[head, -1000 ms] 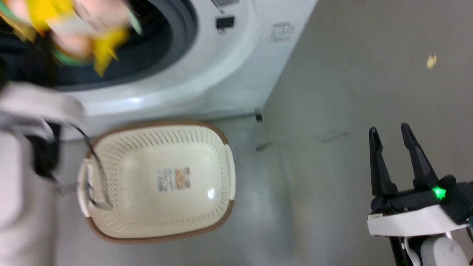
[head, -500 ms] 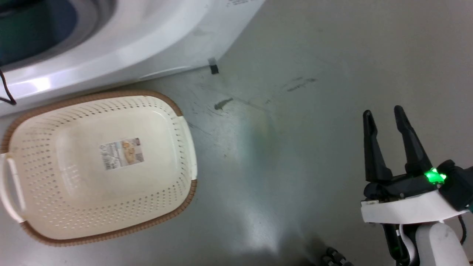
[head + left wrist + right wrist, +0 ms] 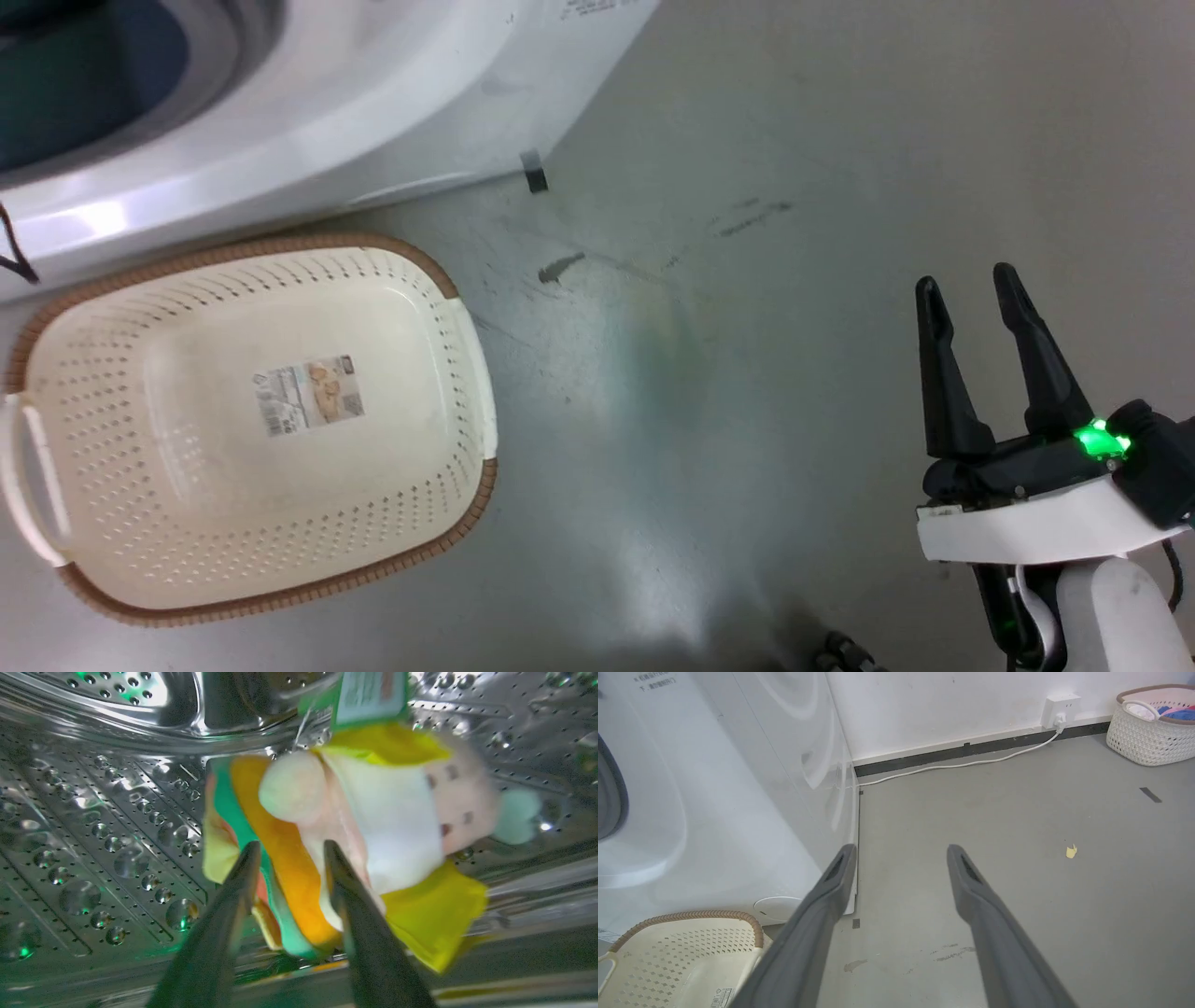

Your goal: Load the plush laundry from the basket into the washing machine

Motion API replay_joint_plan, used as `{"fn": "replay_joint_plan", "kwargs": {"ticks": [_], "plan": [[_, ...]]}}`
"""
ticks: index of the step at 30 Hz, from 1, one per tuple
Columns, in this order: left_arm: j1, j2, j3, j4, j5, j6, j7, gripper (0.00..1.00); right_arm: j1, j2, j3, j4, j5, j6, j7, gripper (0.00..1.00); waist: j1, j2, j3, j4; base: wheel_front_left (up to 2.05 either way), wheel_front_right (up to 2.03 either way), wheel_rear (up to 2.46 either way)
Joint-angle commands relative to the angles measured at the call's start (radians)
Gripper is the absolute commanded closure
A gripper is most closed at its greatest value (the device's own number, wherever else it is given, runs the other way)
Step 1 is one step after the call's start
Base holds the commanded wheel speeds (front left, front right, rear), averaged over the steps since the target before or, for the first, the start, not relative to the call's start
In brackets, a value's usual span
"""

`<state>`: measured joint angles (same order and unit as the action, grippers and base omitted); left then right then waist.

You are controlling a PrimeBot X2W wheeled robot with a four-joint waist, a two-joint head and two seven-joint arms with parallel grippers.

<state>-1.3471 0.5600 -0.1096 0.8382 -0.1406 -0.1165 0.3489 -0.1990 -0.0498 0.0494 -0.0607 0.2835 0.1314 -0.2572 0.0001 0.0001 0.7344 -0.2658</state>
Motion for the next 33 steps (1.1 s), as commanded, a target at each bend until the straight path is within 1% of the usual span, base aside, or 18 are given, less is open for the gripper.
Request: {"fn": "replay_joint_plan", "kwargs": {"ticks": [1,7,12,16,18,23,26,29,31,32,33], "plan": [[0.018,-0.014,0.003,0.014,-0.016,0.001,-0.031,0.0,-0.014,0.0,-0.009,0.004,-0.011,-0.001,-0.005,0.0,-0.0001,-0.0001,-0.038,0.019,0.0,0.0,0.0],[0.123,-0.063,0.007,0.041,-0.063,-0.004,-0.194,0.0,0.014,0.0,-0.044,0.009,-0.057,-0.001,-0.005,0.0,-0.0001,-0.0001,-0.156,0.076,0.0,0.0,0.0],[0.267,-0.141,0.029,0.044,-0.131,-0.008,-0.338,0.0,0.063,0.0,-0.074,0.023,-0.11,-0.001,-0.005,0.0,-0.0001,-0.0001,-0.293,0.134,0.0,0.0,0.0],[0.414,-0.199,0.021,0.014,-0.167,-0.01,-0.44,0.0,0.104,0.0,-0.073,0.029,-0.137,-0.001,-0.005,0.0,-0.0001,-0.0001,-0.4,0.171,0.0,0.0,0.0],[0.495,-0.232,0.037,-0.011,-0.208,-0.011,-0.482,0.0,0.125,0.0,-0.074,0.031,-0.146,-0.001,-0.005,0.0,-0.0001,-0.0001,-0.448,0.186,0.0,0.0,0.0],[0.726,-0.295,0.047,-0.135,-0.26,-0.013,-0.578,0.0,0.165,0.0,-0.071,0.026,-0.163,-0.001,-0.005,0.0,-0.0001,-0.0001,-0.544,0.218,0.0,0.0,0.0],[0.874,-0.324,0.053,-0.239,-0.254,0.004,-0.603,0.0,0.186,0.0,-0.057,0.021,-0.175,-0.001,-0.005,0.0,-0.0001,-0.0001,-0.577,0.234,0.0,0.0,0.0],[1.013,-0.35,0.086,-0.386,-0.222,0.035,-0.61,0.0,0.201,0.0,-0.052,0.022,-0.173,-0.001,-0.005,0.0,-0.0001,-0.0001,-0.599,0.247,0.0,0.0,0.0],[1.1,-0.379,0.116,-0.504,-0.197,0.037,-0.61,0.0,0.211,0.0,-0.047,0.022,-0.17,-0.001,-0.005,0.0,-0.0001,-0.0001,-0.613,0.254,0.0,0.0,0.0],[1.1,-0.379,0.116,-0.504,-0.197,0.037,-0.61,0.0,0.211,0.0,-0.047,0.022,-0.17,-0.001,-0.005,0.0,-0.0001,-0.0001,-0.613,0.254,0.0,0.0,0.0],[1.182,-0.412,0.138,-0.599,-0.177,0.029,-0.61,0.0,0.219,0.0,-0.039,0.022,-0.17,-0.001,-0.005,0.0,-0.0001,-0.0001,-0.622,0.255,0.0,0.0,0.0]]}}
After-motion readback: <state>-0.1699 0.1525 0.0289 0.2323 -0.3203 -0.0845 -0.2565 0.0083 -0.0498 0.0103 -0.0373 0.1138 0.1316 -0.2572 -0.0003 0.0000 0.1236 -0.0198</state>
